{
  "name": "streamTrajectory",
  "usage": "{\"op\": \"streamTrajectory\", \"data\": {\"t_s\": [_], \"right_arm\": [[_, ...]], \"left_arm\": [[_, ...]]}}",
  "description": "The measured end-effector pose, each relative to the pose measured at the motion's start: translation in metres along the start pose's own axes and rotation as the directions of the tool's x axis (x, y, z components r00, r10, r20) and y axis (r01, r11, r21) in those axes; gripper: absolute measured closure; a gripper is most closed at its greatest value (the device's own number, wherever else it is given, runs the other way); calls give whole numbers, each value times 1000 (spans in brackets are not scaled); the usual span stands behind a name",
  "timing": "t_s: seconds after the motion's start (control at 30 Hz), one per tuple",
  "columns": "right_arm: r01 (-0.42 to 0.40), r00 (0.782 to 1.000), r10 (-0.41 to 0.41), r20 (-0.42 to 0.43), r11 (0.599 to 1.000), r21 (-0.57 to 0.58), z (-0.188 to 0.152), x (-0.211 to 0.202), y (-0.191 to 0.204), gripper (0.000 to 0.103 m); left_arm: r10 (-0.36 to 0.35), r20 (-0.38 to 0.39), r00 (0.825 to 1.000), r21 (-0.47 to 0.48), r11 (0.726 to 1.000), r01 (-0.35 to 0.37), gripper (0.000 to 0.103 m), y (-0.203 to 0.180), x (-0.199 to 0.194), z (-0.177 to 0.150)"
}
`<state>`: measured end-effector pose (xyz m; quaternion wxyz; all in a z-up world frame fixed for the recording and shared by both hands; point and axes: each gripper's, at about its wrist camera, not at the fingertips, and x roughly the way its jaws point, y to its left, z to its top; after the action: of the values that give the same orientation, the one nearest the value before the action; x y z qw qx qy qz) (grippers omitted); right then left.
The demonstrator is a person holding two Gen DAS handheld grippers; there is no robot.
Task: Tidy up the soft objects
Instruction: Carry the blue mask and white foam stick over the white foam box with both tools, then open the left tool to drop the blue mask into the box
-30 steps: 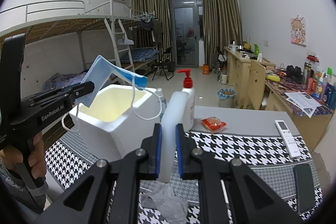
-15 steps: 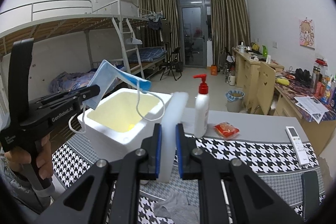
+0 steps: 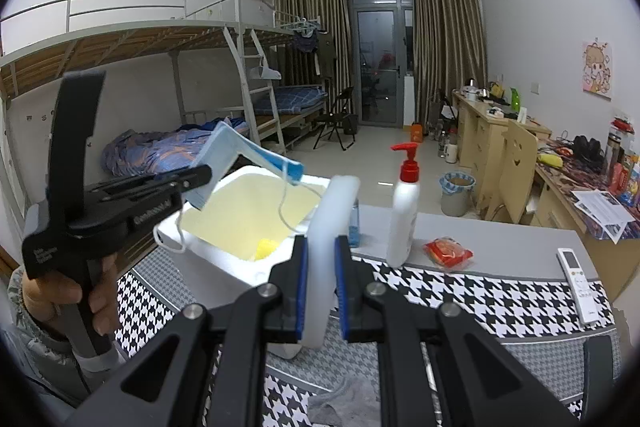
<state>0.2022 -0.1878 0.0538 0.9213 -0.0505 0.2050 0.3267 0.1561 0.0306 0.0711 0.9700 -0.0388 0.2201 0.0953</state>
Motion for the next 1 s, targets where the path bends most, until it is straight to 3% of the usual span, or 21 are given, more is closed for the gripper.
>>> {"op": "streamTrajectory", "data": {"t_s": [0.33, 0.4, 0.43, 0.47, 0.53, 0.57, 0.67, 1.0], "right_arm": [[2, 1000, -2, -7, 1000, -11, 3, 4, 9, 87], [6, 1000, -6, -10, 1000, -11, 3, 5, 10, 87], [8, 1000, -8, -12, 1000, -11, 3, 6, 11, 87], [11, 1000, -11, -14, 1000, -10, 3, 6, 11, 87], [14, 1000, -15, -18, 1000, -11, 4, 8, 11, 87], [17, 1000, -17, -20, 1000, -11, 4, 9, 12, 87], [20, 999, -20, -26, 1000, -15, 4, 10, 14, 87], [17, 1000, -18, -17, 1000, -26, 11, 13, 20, 87]], "left_arm": [[-13, -40, 999, -5, 1000, 13, 97, 9, 15, -1], [-15, -48, 999, -7, 1000, 14, 93, 11, 18, -1], [-14, -53, 998, -4, 1000, 14, 82, 11, 19, -1], [-13, -58, 998, -4, 1000, 13, 62, 12, 21, -1], [-20, -53, 998, -23, 1000, 18, 36, 16, 19, -2], [-18, -46, 999, -34, 999, 17, 28, 17, 18, -1], [-14, -24, 1000, -50, 999, 13, 15, 21, 12, -2], [3, 39, 999, -45, 999, -1, 4, 27, 1, 1]]}}
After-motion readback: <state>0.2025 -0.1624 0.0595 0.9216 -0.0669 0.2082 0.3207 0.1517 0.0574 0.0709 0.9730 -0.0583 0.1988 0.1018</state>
